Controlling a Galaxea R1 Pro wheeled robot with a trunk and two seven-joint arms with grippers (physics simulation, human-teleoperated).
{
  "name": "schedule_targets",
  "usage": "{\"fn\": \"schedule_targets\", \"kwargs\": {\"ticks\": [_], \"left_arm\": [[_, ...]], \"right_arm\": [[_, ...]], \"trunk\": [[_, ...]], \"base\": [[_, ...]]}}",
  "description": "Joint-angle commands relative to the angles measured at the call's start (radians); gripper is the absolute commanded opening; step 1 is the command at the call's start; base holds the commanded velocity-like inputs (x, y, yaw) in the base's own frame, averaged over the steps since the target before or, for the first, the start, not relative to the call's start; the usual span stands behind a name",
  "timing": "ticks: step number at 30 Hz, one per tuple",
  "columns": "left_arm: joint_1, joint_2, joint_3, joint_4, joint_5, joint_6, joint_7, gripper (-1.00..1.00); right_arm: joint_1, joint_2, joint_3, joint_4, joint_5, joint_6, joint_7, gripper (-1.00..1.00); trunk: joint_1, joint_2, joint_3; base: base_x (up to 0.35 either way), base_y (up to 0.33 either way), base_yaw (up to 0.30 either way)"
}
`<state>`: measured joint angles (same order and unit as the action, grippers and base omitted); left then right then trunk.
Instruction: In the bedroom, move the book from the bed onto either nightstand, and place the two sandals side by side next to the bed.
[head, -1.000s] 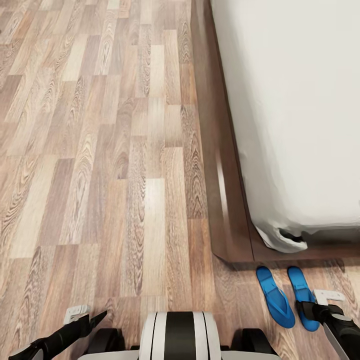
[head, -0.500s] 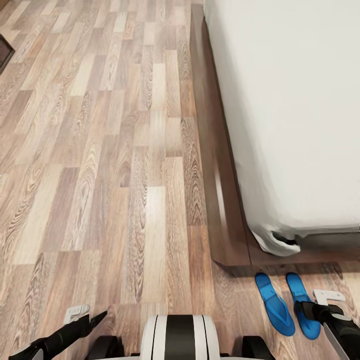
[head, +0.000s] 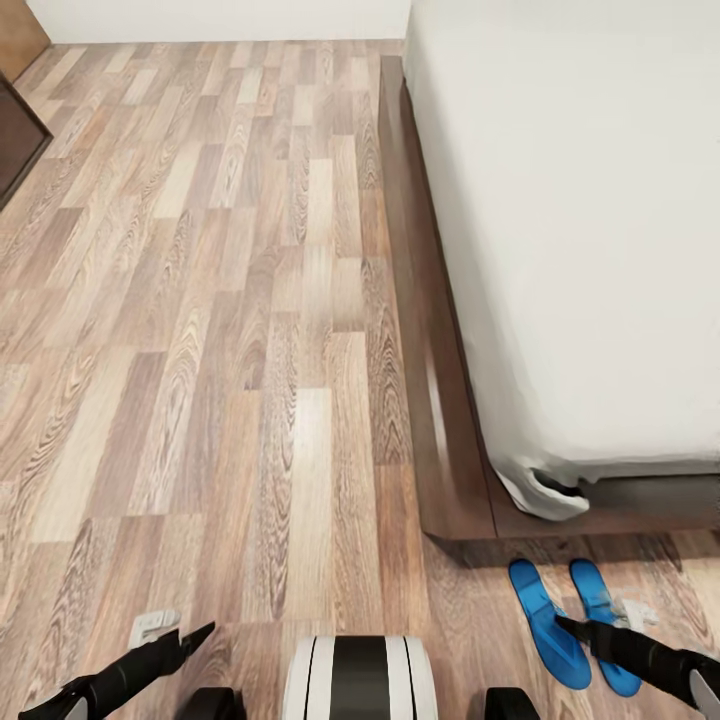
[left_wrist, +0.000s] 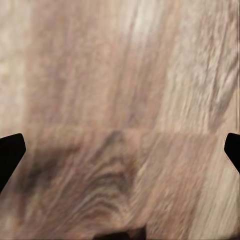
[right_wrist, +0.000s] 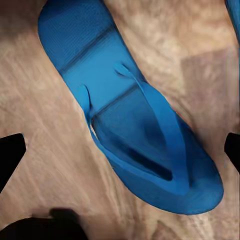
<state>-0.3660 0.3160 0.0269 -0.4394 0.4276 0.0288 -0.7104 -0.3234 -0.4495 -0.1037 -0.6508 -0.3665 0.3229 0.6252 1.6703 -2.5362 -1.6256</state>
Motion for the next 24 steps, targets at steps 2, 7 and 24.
{"fn": "schedule_targets", "kwargs": {"ticks": [2,7,24], "left_arm": [[-0.001,-0.001,0.001,0.001,0.003,0.002,-0.005,1.0],[-0.001,-0.002,0.0,0.001,0.003,0.002,-0.004,1.0],[-0.001,-0.01,-0.003,0.002,0.002,-0.001,0.005,1.0]], "right_arm": [[0.0,-0.031,-0.002,0.069,-0.021,0.01,0.101,1.0],[0.0,-0.061,-0.002,0.276,-0.031,-0.005,0.29,1.0],[0.0,-0.055,0.001,0.513,-0.032,-0.247,0.308,1.0]], "trunk": [[-0.001,0.0,0.007],[-0.003,0.001,0.027],[-0.011,0.005,0.092]], "base": [[0.0,0.0,0.0],[0.0,0.0,0.0],[0.0,0.0,0.0]]}}
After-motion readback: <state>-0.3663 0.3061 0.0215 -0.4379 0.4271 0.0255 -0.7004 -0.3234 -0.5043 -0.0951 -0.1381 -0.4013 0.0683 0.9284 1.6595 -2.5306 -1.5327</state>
